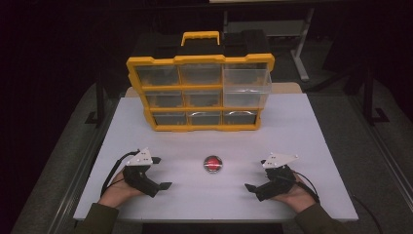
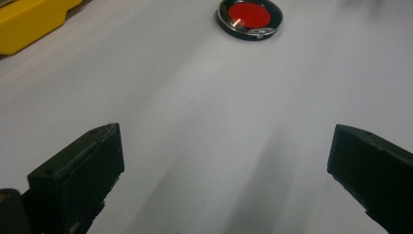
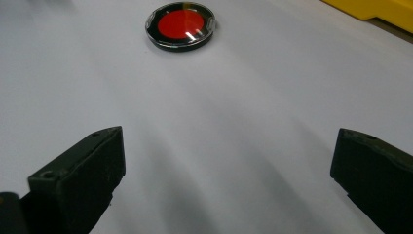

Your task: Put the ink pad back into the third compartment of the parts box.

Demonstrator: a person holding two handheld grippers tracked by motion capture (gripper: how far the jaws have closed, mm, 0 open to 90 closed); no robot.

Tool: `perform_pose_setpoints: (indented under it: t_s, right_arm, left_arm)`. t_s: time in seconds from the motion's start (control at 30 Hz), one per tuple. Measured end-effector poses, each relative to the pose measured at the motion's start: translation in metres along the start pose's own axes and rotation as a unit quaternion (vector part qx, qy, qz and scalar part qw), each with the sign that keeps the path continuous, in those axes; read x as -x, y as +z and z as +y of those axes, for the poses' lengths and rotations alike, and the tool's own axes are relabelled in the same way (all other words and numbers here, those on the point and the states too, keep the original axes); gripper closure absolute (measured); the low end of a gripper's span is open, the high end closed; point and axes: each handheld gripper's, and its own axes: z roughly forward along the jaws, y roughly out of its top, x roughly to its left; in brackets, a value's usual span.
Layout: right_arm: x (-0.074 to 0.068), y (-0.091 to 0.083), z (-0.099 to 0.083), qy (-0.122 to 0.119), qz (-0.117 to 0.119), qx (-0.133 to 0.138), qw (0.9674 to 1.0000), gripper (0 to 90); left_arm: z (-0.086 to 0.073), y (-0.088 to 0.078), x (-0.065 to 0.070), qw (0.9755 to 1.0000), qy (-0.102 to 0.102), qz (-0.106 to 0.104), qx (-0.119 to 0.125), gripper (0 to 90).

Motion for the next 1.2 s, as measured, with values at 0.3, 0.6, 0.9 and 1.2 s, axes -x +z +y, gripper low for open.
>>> perform_pose_setpoints:
  t_s: [0.3,0.6,0.9,1.2]
  right_arm:
    - [0.001,-0.001,0.009,0.0,0.014,0.009,0.9999,0.0]
    - [0.0,0.001,0.016,-0.004,0.015,0.011,0.9998,0.0]
    - [0.003,0.004,0.025,-0.007,0.02,0.015,0.9997,0.0]
    - [0.007,0.008,0.036,-0.004,0.024,0.021,0.9995,0.0]
  left_arm:
    - [-0.001,-0.001,0.002,1.0,0.005,0.002,-0.005,0.0]
    - [-0.001,-0.002,0.002,1.0,0.005,0.0,-0.002,0.0]
    - [-0.001,-0.002,0.002,1.0,0.003,-0.001,-0.004,0.0]
    - [-0.001,-0.001,0.002,1.0,0.001,-0.001,-0.004,0.0]
